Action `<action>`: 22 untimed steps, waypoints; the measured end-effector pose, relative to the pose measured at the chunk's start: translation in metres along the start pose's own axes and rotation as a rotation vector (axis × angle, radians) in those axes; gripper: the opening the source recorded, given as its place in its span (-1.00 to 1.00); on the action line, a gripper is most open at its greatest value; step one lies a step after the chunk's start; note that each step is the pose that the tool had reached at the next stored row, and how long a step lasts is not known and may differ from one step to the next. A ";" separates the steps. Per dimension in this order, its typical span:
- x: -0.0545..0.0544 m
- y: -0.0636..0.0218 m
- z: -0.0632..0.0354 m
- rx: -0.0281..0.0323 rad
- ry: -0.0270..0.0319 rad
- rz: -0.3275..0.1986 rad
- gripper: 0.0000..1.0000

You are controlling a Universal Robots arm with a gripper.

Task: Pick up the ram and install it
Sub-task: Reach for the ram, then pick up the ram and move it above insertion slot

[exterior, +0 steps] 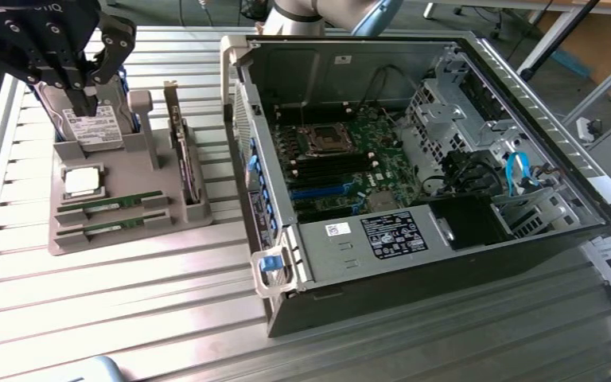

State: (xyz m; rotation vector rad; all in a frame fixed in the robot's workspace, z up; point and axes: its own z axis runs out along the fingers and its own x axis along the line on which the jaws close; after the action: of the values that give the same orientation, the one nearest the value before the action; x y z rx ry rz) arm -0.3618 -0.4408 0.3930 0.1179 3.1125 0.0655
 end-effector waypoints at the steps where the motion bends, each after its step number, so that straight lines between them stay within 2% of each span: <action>1: 0.000 0.0000 0.0000 0.0000 0.0000 0.000 -0.79; 13: 0.000 0.0000 0.0000 -0.0002 0.0003 -0.007 -0.79; 17: 0.000 0.0000 0.0000 -0.0008 0.0015 -0.033 -0.79; 22: 0.000 0.0000 0.0000 -0.0018 0.0039 -0.090 -0.79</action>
State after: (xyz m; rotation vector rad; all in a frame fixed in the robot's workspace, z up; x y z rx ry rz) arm -0.3619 -0.4408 0.3930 -0.0229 3.1165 0.0666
